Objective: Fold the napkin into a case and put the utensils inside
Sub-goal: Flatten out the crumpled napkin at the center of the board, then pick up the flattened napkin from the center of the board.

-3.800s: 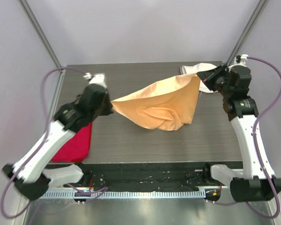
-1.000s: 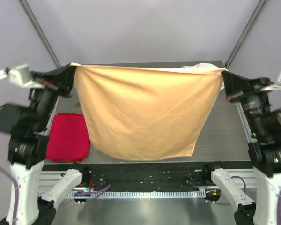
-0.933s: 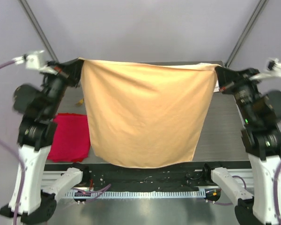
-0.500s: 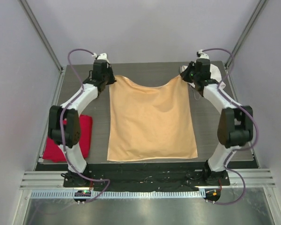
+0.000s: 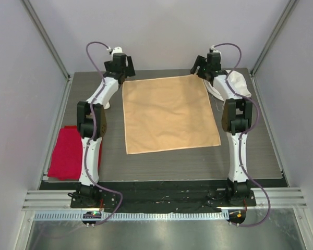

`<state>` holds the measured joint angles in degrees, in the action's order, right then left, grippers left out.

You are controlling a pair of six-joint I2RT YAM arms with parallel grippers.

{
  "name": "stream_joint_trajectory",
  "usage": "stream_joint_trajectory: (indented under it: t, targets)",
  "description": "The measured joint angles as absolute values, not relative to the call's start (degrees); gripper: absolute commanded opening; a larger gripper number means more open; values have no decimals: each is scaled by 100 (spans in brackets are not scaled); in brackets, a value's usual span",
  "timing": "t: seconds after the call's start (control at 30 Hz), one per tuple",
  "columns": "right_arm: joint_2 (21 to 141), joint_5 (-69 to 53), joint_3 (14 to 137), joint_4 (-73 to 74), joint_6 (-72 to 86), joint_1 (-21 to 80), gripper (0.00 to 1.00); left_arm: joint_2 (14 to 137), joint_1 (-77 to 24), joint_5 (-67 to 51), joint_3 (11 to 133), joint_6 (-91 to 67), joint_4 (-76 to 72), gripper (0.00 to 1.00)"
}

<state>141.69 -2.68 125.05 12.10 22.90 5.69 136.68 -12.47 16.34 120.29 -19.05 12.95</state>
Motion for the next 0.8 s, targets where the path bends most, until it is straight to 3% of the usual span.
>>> stream_joint_trajectory:
  t: [0.03, 0.13, 0.17, 0.27, 0.37, 0.6, 0.8]
  targets:
    - [14094, -152, 12529, 1378, 2290, 558, 85, 13635, -1234, 1828, 12254, -1909, 1518, 100]
    - [13566, 49, 12073, 1782, 2290, 517, 85, 13152, -1219, 2126, 12221, -2021, 1929, 88]
    - [13290, 91, 11751, 1855, 2292, 519, 85, 12851, -1208, 2121, 11942, -2091, 1986, 79]
    - [12272, 279, 10678, 2139, 2375, 521, 84, 11561, -1197, 1859, 10549, -2547, 2130, 67]
    - [11297, 355, 9714, 2274, 2563, 613, 84, 10621, -1208, 1315, 9474, -3081, 2062, 61]
    - [10123, 543, 8211, 2451, 2757, 1212, 86, 10073, -1848, 497, 7679, -3907, 2010, 51]
    - [9749, 740, 6980, 2934, 2974, 1485, 94, 10097, -2161, 102, 6418, -4364, 1988, 53]
